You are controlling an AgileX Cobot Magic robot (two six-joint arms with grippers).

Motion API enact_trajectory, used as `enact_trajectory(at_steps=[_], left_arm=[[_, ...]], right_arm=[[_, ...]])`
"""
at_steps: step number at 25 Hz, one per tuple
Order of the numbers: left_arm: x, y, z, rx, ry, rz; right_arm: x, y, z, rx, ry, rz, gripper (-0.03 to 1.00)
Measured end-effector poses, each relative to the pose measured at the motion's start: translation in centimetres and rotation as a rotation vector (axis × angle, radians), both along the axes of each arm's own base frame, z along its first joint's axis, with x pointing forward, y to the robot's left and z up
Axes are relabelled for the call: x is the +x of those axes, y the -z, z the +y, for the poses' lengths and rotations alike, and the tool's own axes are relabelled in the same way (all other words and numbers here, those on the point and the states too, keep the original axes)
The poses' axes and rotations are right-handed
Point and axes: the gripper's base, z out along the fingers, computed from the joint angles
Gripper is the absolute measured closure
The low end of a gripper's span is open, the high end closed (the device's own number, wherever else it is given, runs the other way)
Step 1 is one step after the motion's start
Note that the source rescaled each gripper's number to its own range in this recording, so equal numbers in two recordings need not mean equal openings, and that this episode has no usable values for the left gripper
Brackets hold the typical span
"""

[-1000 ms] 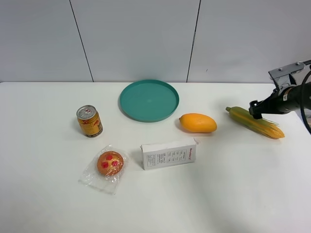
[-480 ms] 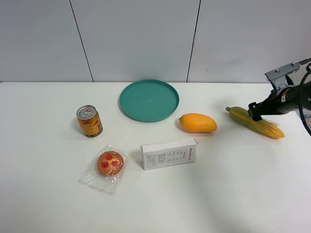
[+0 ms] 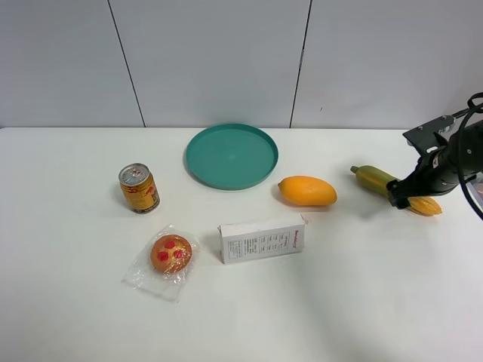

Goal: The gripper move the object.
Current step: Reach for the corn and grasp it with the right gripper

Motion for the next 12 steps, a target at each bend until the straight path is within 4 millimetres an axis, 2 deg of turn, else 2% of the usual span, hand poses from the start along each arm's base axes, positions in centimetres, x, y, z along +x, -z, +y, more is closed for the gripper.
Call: enact_trajectory(at_steps=[5, 12], left_arm=[[0.00, 0.00, 0.00, 0.000, 0.000, 0.000], [0.00, 0.00, 0.00, 0.000, 0.000, 0.000]], right_arm=[[-0.24, 0.17, 0.31, 0.015, -0.046, 0.038, -0.03], [-0.18, 0.19, 0.66, -0.023, -0.207, 0.052, -0.03]])
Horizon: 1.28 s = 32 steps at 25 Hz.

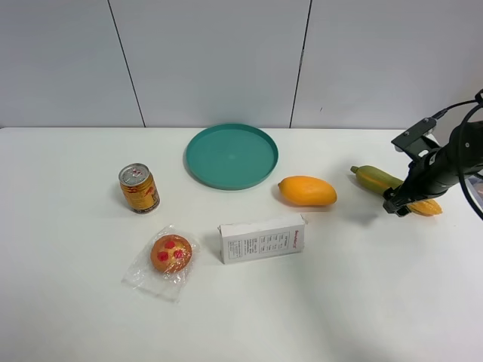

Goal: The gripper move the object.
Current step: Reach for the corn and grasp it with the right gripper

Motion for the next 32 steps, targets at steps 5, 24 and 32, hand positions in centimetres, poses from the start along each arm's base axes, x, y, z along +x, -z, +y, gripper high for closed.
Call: enact_trajectory(at_steps=[5, 24, 32], left_arm=[[0.0, 0.0, 0.0, 0.000, 0.000, 0.000], [0.0, 0.0, 0.0, 0.000, 0.000, 0.000], [0.0, 0.0, 0.0, 0.000, 0.000, 0.000]], right_arm=[[0.3, -0.1, 0.0, -0.079, -0.165, -0.016, -0.03], [0.8, 1.3, 0.3, -0.044, -0.167, -0.030, -0.03], [1.4, 3.2, 0.3, -0.006, -0.113, -0.041, -0.03]])
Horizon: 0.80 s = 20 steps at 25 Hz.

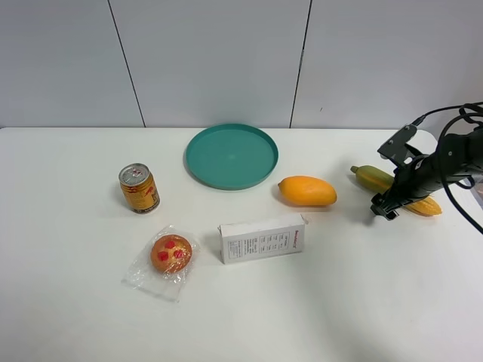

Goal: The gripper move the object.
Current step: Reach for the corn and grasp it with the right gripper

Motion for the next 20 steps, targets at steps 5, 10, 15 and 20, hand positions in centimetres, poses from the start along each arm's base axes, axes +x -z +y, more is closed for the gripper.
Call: enact_trajectory(at_steps=[5, 10, 15, 20], left_arm=[[0.00, 0.00, 0.00, 0.000, 0.000, 0.000], [0.00, 0.00, 0.00, 0.000, 0.000, 0.000], [0.00, 0.00, 0.00, 0.000, 0.000, 0.000], [0.00, 0.00, 0.00, 0.000, 0.000, 0.000]], right_arm=[[0.19, 0.05, 0.00, 0.037, 0.066, -0.024, -0.03], [0.41, 0.25, -0.02, 0.078, 0.138, -0.048, -0.03], [0.75, 0.34, -0.04, 0.090, 0.156, -0.087, -0.03], [0.75, 0.37, -0.04, 0.108, 0.186, -0.088, -0.03]])
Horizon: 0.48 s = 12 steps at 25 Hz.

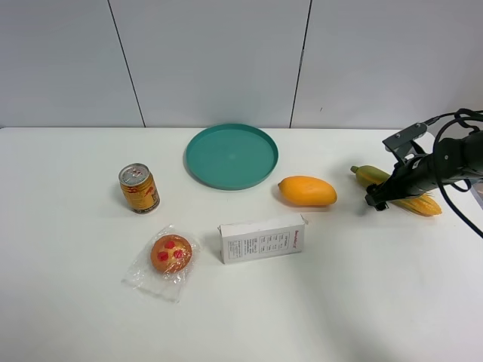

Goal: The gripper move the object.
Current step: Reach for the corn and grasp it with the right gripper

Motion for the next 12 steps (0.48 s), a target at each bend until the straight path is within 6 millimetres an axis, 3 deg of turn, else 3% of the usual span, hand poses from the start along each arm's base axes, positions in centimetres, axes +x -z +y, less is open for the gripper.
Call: enact_trajectory(at_steps=[12], left_arm=[[0.00, 0.00, 0.00, 0.000, 0.000, 0.000]], right_arm=[[-0.28, 0.01, 0.04, 0.047, 0.066, 0.029, -0.03]])
